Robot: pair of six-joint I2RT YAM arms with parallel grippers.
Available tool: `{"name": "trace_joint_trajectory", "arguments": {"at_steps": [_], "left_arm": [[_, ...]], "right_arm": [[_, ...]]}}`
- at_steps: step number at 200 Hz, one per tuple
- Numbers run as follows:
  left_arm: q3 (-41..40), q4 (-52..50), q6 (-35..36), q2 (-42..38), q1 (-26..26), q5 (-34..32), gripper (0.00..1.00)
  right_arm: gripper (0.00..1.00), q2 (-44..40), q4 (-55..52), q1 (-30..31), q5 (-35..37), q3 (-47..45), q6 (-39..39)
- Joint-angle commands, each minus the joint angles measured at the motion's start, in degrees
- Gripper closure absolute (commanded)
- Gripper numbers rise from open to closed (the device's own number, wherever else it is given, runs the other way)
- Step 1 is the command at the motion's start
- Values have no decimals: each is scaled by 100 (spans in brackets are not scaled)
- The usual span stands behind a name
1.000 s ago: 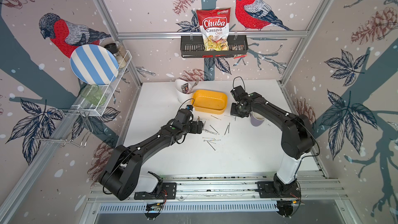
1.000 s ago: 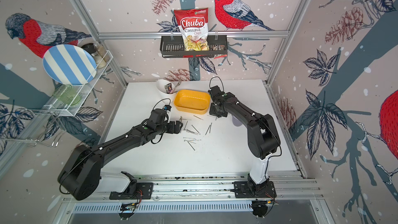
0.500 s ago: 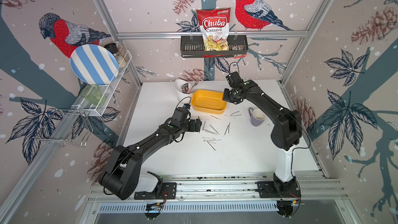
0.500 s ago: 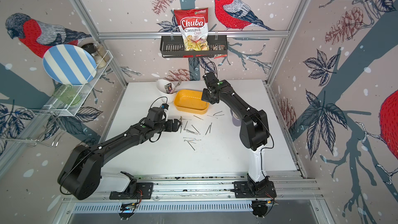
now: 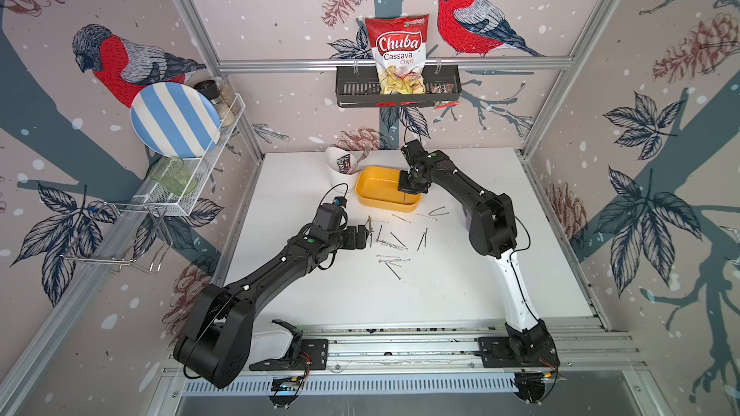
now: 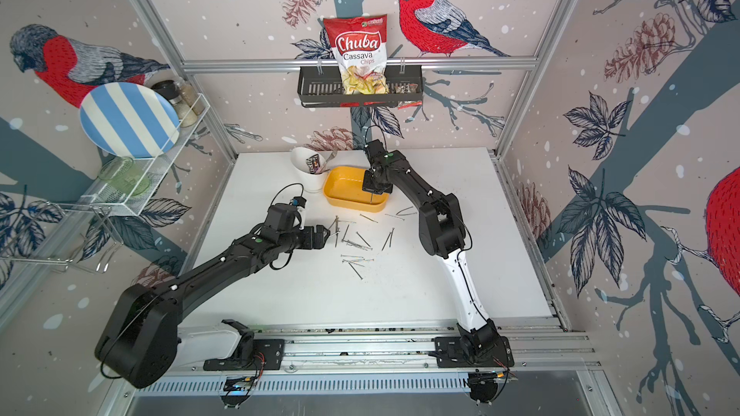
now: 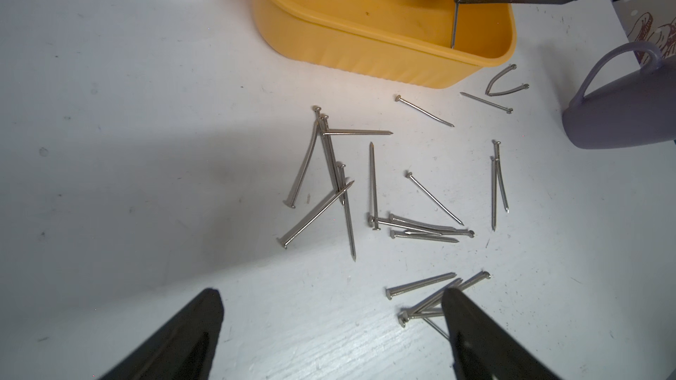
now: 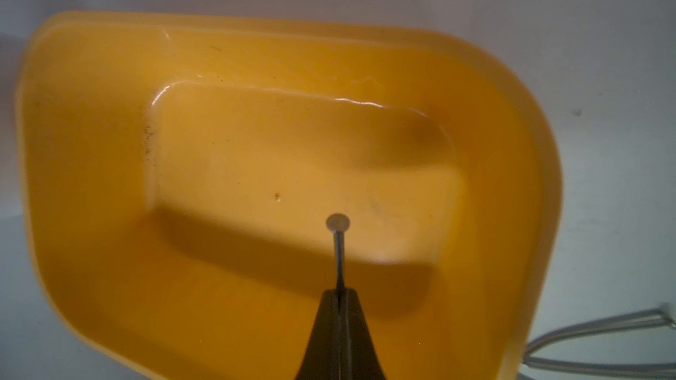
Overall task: Put the nails on the desktop into the storage box
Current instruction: Place the nail in the storage box, then pick up the nail from the center of the board.
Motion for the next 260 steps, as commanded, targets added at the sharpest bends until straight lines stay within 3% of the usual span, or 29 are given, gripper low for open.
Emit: {"name": "trace_joint_trajectory", "arguments": {"at_steps": [1,80,150,197,222,260], "left_arm": [[-11,-110,98,-30,31,-39,5],[187,-215,186,88,36,-21,5],[248,-190,171,103,41,-21,5],[372,-86,98,204,41,22,5],[417,15,122,244,34,165,5],[449,41,158,328,-93,148,5]], "right_arm": [[100,169,-104,-45,-23,62,-112],[100,518,-46,-83,-135,64,-166],[66,241,-167,-134,19,417,-112],[65,-518,-148,-101,229,373,-339],[63,-1209,51,-5,423,-285,-667],[64,-2402,588,42,413,-2212,-559]]}}
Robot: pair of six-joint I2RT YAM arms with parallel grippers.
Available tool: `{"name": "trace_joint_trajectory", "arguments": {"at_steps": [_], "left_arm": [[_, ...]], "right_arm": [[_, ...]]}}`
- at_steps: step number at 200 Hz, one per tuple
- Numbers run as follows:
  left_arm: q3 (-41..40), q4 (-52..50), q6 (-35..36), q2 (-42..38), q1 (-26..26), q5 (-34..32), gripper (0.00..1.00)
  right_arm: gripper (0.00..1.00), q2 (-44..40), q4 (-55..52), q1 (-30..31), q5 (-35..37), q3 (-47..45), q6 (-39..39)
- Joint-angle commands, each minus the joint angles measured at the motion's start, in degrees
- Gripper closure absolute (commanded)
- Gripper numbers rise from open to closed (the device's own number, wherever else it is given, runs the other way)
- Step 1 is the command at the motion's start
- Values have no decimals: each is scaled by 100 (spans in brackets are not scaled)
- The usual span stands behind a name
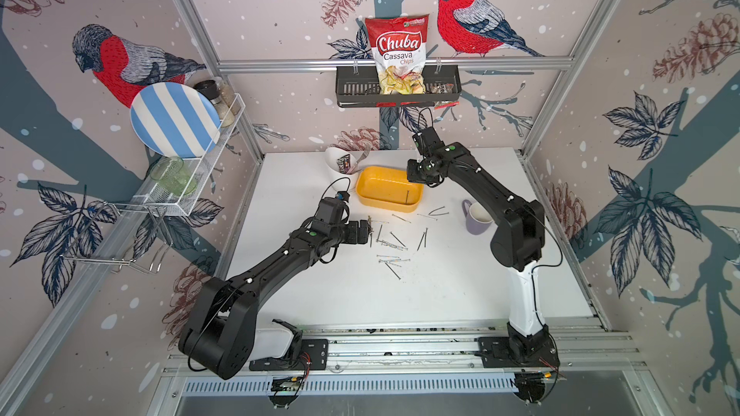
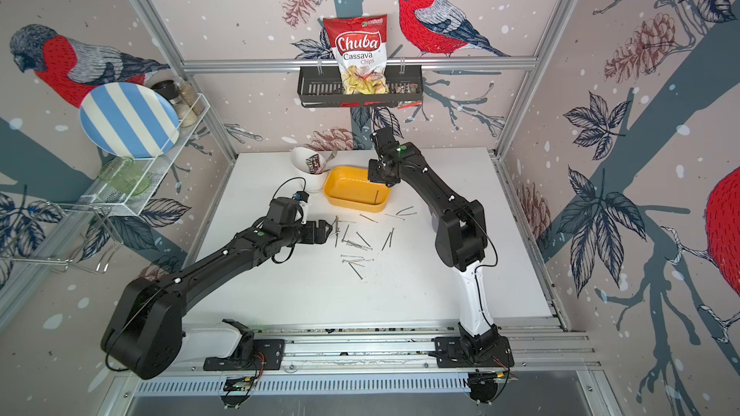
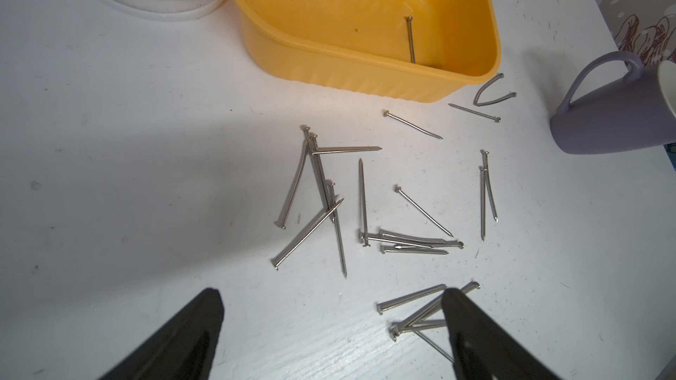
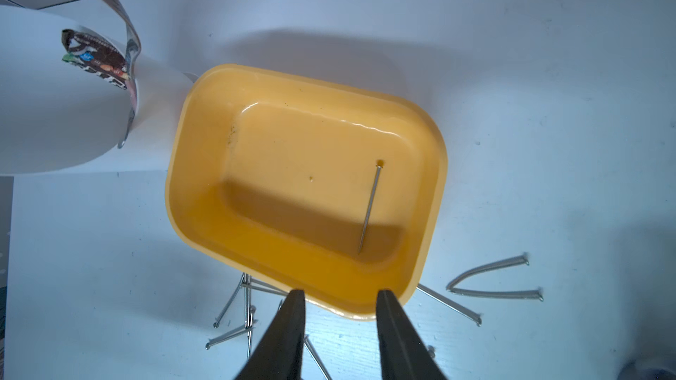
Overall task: Put the nails on the desktop into the storage box
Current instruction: Pick up the nail from the center of the board.
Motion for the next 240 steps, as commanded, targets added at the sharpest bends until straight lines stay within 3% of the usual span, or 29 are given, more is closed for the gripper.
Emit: {"name": "trace_joint_trajectory", "arguments": {"at_steps": [1,41,71,172,240], "left_arm": [[41,130,38,48,-88,40,5],[37,214,-27,215,-430,-56,5],[53,318,-110,381,-598,-11,5],[79,80,-80,276,-696,-189,5],[6,106,-106,285,-694,-226,5]], "right_arm": [[64,-580,326,5,113,-952,-5],[65,-1634,734,100,-25,-2895,343],[68,-1845,1050,208,-132,-3793,556],[72,-1044,1364,343,-89,-4113,578],[74,-1028,1329,344,1,-4213,608]]}}
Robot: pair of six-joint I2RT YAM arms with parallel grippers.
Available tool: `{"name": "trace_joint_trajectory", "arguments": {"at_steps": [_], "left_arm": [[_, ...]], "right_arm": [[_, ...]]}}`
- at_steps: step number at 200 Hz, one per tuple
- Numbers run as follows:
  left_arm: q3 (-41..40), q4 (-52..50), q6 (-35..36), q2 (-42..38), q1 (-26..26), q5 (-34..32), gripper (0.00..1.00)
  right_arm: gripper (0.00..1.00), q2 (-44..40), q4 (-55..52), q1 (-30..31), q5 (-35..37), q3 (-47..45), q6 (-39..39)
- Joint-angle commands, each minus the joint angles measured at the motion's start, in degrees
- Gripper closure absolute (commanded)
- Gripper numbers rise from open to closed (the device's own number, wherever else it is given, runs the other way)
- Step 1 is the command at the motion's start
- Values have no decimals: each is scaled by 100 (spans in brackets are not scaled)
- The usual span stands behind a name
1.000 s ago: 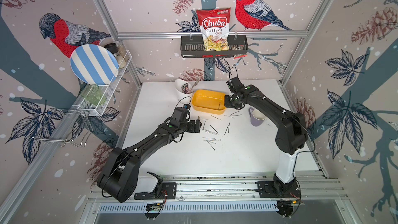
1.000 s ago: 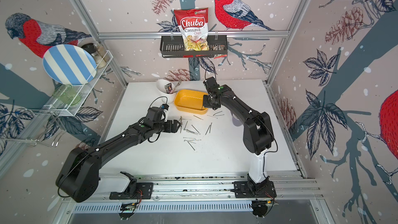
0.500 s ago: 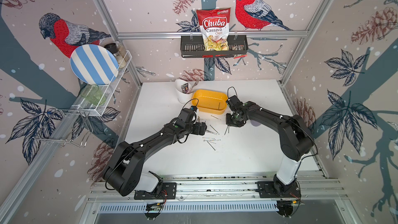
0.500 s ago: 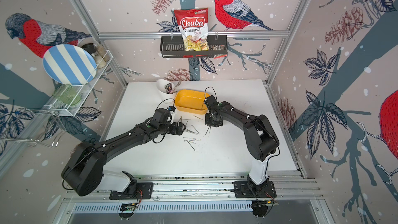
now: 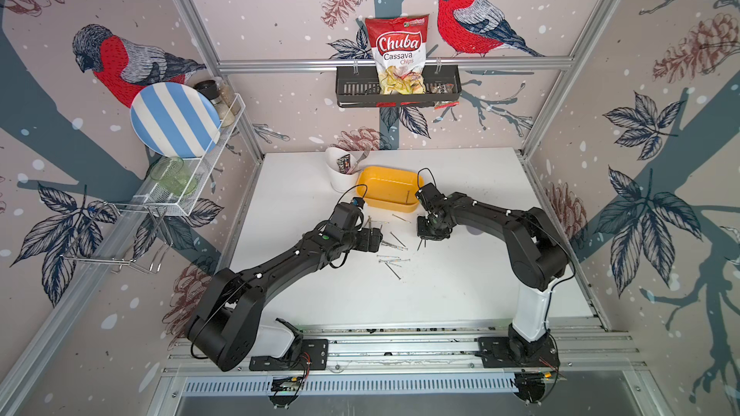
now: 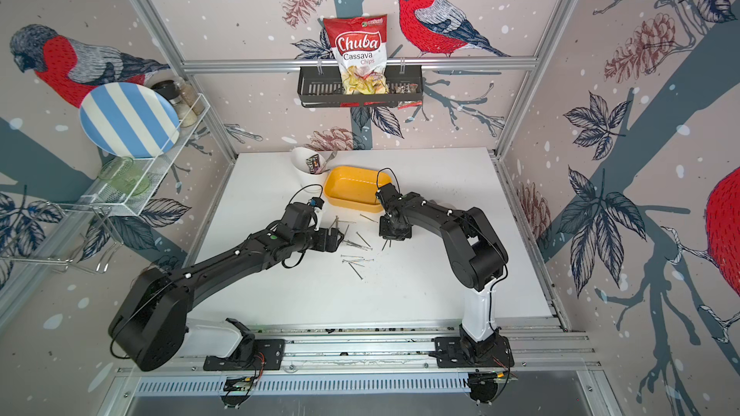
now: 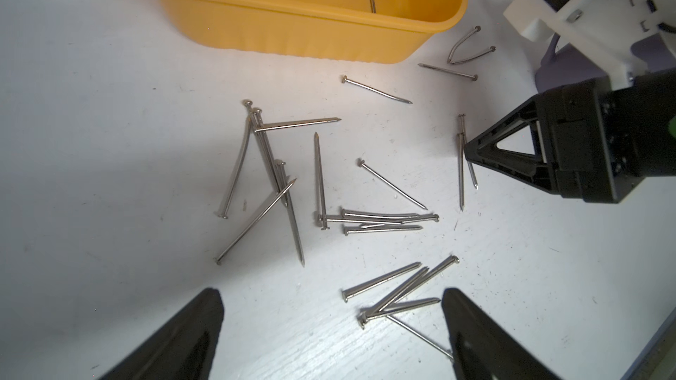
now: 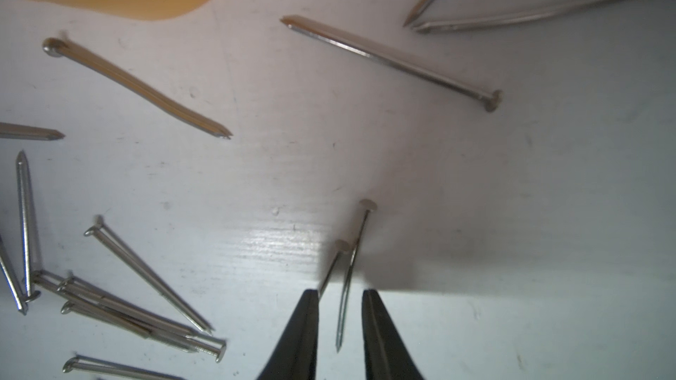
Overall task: Put the nails on the desktop into the storage box
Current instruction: Pick up the nail from the center of the board.
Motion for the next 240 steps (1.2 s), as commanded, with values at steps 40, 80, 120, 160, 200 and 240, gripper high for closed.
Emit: {"name": "trace_joint_trajectory", "arguments": {"at_steps": [40,80,120,160,200,240], "left_arm": [[68,51,-32,170,-18,-11,5],[51,63,-43,192,-11,0,5],[22,79,-58,183,-17,-17,5],[68,37,-28,201,-9,-52,5],[44,-7,-31,162,-7,-129,5],[-37,58,-109,139,-4,-149,5]], "right_arm": [[75,-35,21,12,84,-113,143],[76,-40,102,17,34,-214,179],[77,101,108,-11,25,-139,131],[79,395,71,-188,-58,79,77],[86,582,-80,-433,4,227,-54],[98,549,-140,-449,29,106,-128]]}}
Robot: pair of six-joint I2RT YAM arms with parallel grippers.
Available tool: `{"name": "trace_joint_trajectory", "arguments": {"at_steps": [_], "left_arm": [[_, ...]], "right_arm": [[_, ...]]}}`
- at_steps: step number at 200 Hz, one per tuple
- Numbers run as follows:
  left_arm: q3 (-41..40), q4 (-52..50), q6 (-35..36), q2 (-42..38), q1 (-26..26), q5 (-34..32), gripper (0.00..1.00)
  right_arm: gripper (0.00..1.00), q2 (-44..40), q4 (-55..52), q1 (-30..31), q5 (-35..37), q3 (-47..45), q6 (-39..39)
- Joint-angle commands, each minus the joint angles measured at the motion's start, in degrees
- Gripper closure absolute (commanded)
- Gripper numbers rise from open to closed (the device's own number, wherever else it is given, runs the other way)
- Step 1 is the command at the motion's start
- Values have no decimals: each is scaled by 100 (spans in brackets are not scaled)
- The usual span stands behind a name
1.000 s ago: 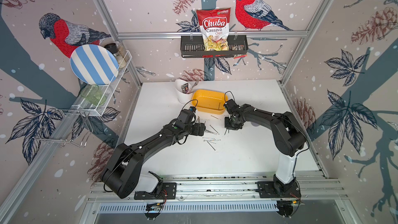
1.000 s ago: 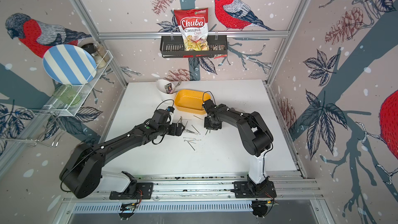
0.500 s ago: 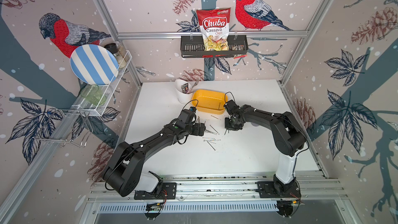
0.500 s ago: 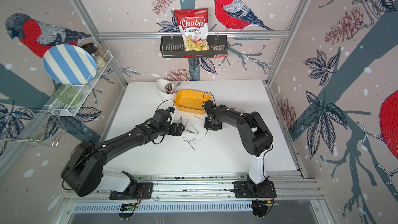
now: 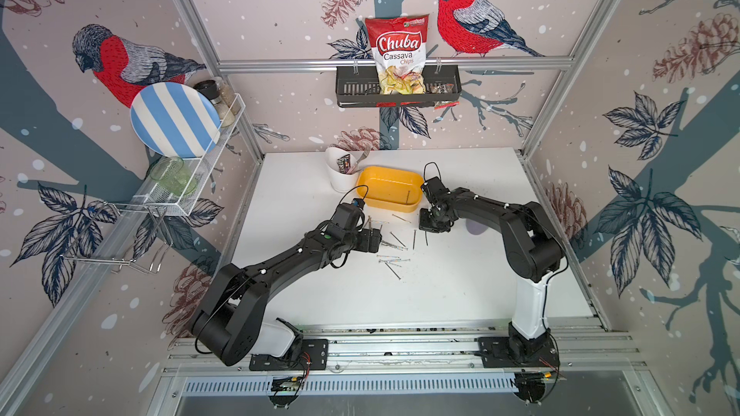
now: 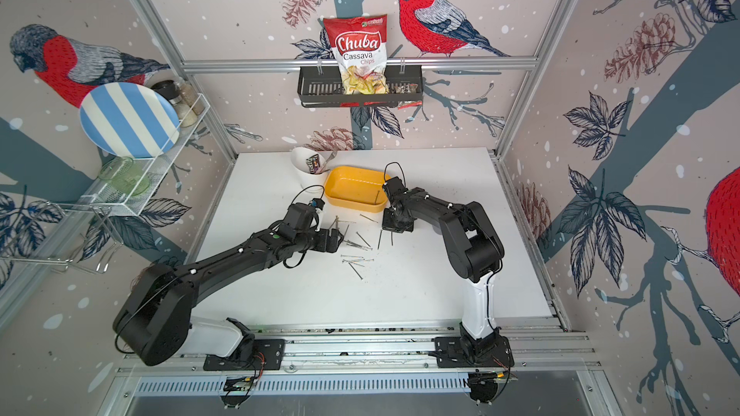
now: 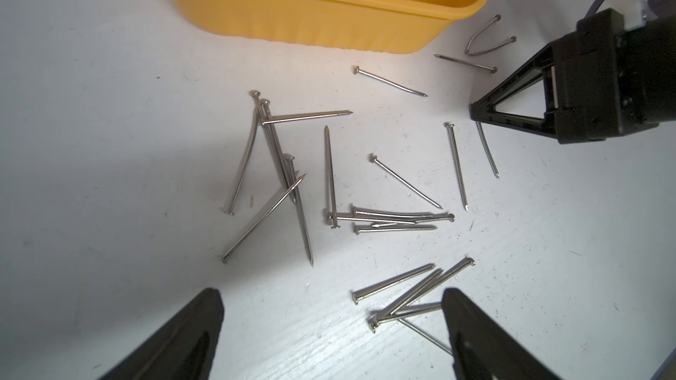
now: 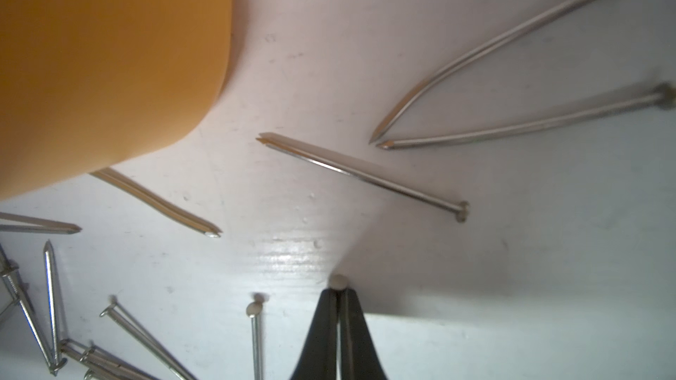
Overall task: Put the nails on the desktop into the storage box
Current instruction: Pick up the nail from the center of the board.
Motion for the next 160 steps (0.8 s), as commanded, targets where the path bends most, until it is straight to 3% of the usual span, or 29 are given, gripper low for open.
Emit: {"name": "trace_joint_trajectory", "arguments": {"at_steps": [1,36,108,160], "left_arm": [[-35,59,-101,-25,0,-57,5],[-28,140,-156,18,1,-48,5],[176,202,-121,252,-2,4,5],[295,146,-86,354,-6,31,5]], "right_arm": [[99,107,-466,-11,232,-141,-79],[100,-145,-648,-10,295,69,-104],[100,-462,-1462,-10,176,1545,-80],[100,165,-1577,-120,-170,2992,92]]}}
